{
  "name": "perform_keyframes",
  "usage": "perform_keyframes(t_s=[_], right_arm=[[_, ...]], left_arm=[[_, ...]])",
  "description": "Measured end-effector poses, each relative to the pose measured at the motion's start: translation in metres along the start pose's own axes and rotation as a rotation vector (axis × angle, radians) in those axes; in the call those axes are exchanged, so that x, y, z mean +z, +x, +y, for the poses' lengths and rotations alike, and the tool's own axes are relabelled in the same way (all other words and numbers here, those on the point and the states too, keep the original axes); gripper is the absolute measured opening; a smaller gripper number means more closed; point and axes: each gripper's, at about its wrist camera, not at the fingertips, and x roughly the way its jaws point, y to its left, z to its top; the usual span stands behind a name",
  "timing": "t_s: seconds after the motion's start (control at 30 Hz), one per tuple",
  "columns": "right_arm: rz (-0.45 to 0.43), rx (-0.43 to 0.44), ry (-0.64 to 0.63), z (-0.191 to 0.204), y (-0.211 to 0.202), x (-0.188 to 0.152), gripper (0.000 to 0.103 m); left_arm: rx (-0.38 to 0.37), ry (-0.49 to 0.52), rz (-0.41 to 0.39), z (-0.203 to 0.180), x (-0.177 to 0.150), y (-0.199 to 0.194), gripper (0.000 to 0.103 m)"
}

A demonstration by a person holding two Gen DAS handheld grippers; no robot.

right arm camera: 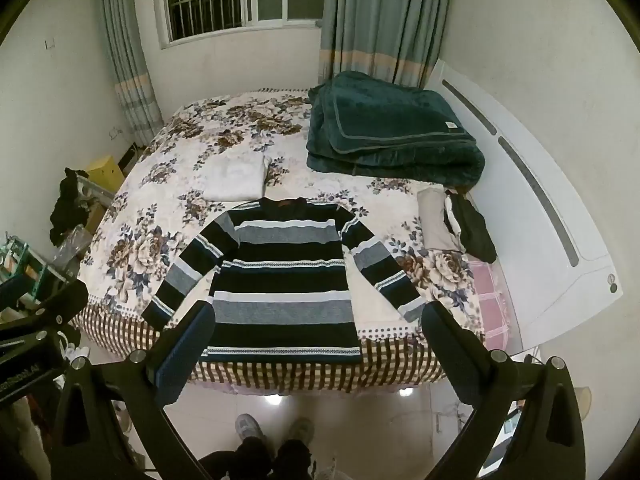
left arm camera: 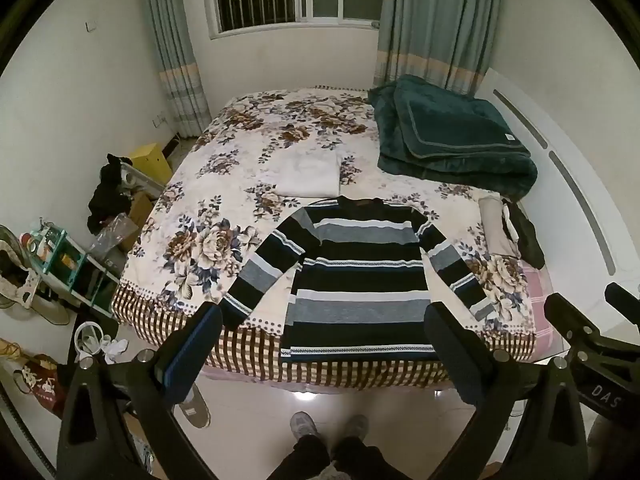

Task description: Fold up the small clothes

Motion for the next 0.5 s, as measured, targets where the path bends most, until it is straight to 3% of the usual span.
perform_keyframes(t_s=[0.5], right_arm=[[0.016, -0.007, -0.008, 0.0008, 0.0009, 0.0006, 0.103]], left_arm=[[0.002, 0.003, -0.001, -0.0003, -0.0003, -0.0011, 0.103]])
